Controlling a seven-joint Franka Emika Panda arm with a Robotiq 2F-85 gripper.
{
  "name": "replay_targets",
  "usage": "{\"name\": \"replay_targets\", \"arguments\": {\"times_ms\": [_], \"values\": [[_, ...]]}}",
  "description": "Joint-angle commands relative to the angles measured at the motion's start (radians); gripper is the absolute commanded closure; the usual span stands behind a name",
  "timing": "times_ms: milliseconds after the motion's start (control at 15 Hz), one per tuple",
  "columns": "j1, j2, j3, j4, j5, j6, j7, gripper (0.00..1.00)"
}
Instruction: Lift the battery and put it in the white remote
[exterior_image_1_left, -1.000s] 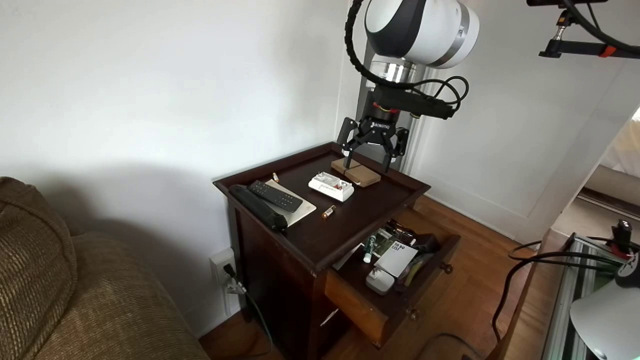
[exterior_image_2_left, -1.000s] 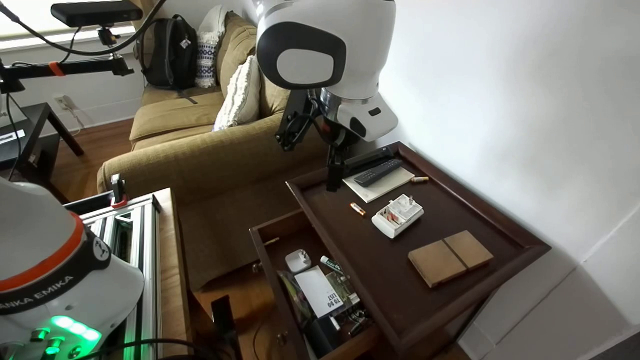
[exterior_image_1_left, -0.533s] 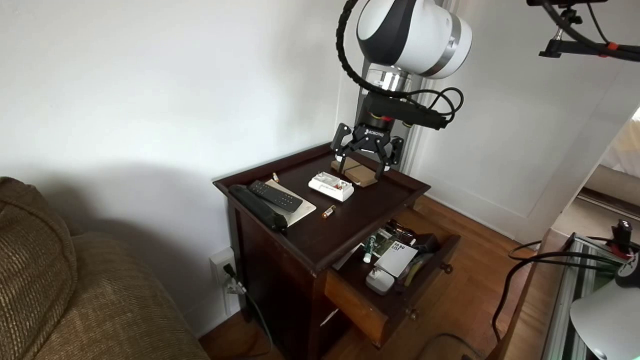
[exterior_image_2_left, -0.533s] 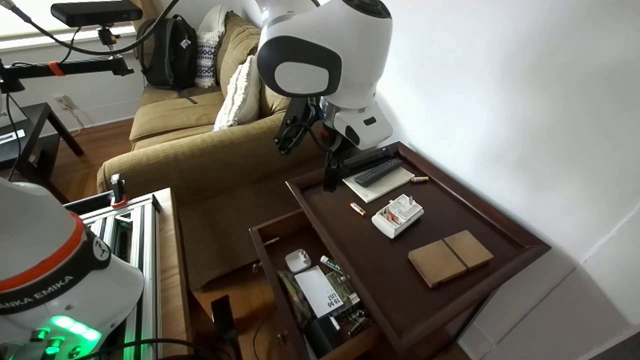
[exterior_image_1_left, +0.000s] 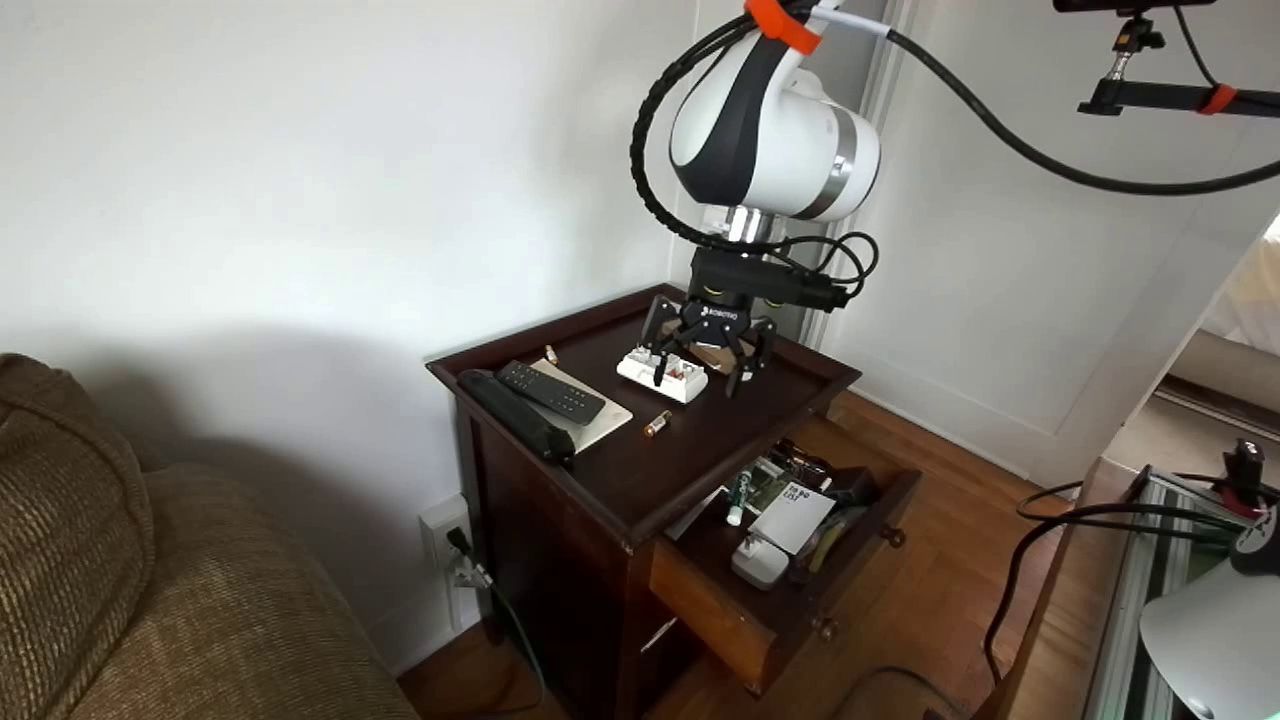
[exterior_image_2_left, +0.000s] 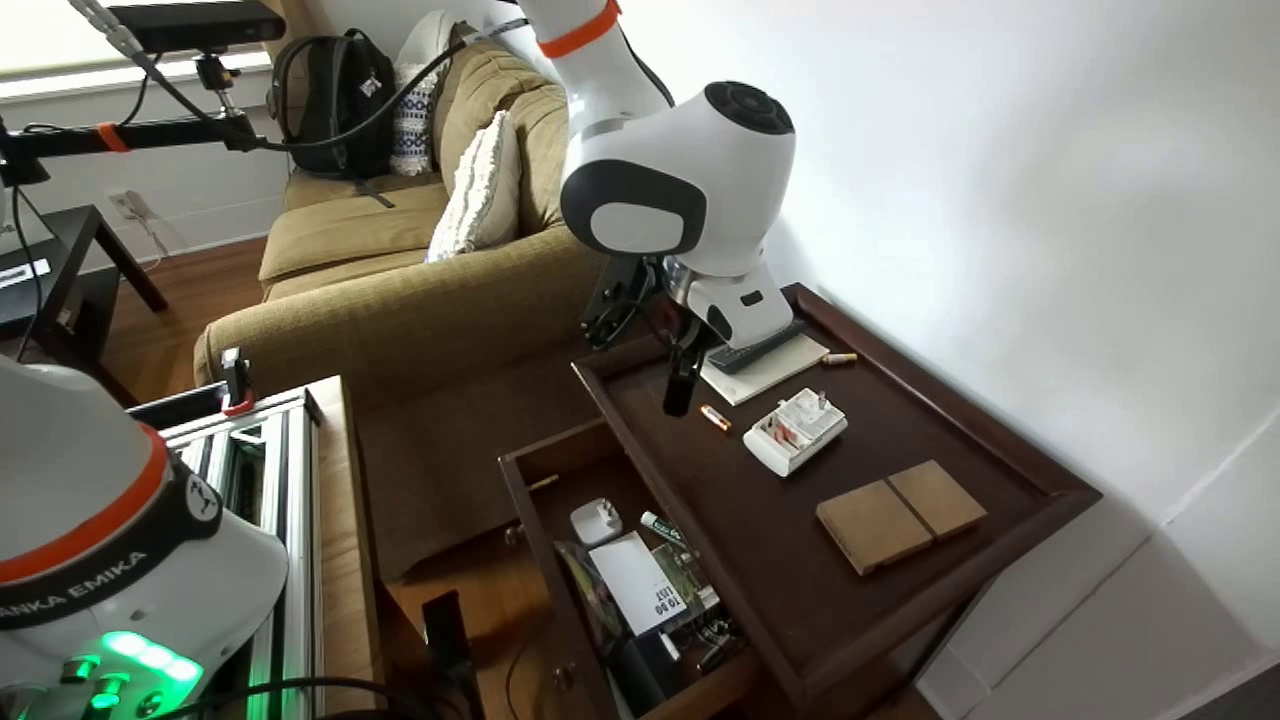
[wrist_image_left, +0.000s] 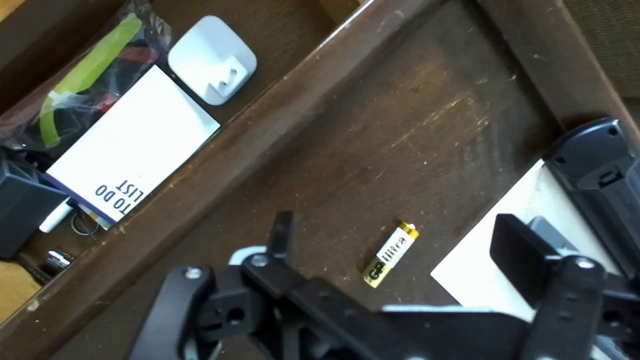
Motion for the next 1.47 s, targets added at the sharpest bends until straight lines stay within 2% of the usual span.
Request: {"name": "replay_targets", "arguments": {"times_ms": [0,133,200,333,400,467,533,600,800,867,933,1000,1067,1400], "values": [[-0.009,0.107,0.002,0.093,-0.034,0.006,0.039,0.02],[-0.012,0.145,0.003,0.129,-0.037,0.001,0.044,0.20],[-0.014,0.162,0.005,0.143,-0.037,-0.002,0.043,0.24],[-0.017,0.191,0.005,0.169,-0.039,-0.005,0.044,0.47],[-0.018,0.203,0.006,0.179,-0.040,-0.005,0.043,0.52],[-0.019,0.214,0.006,0.190,-0.041,-0.006,0.043,0.31],[-0.023,0.226,0.008,0.199,-0.040,-0.002,0.039,0.17],[-0.025,0.235,0.011,0.208,-0.038,-0.001,0.036,0.17],[-0.027,0.258,0.013,0.231,-0.039,-0.002,0.037,0.00],[-0.027,0.265,0.013,0.237,-0.039,-0.003,0.037,0.04],[-0.027,0.269,0.013,0.241,-0.040,-0.004,0.037,0.12],[-0.028,0.274,0.014,0.246,-0.040,-0.004,0.037,0.29],[-0.028,0.278,0.013,0.250,-0.040,-0.005,0.037,0.30],[-0.027,0.296,0.007,0.262,-0.046,-0.011,0.043,0.72]]}}
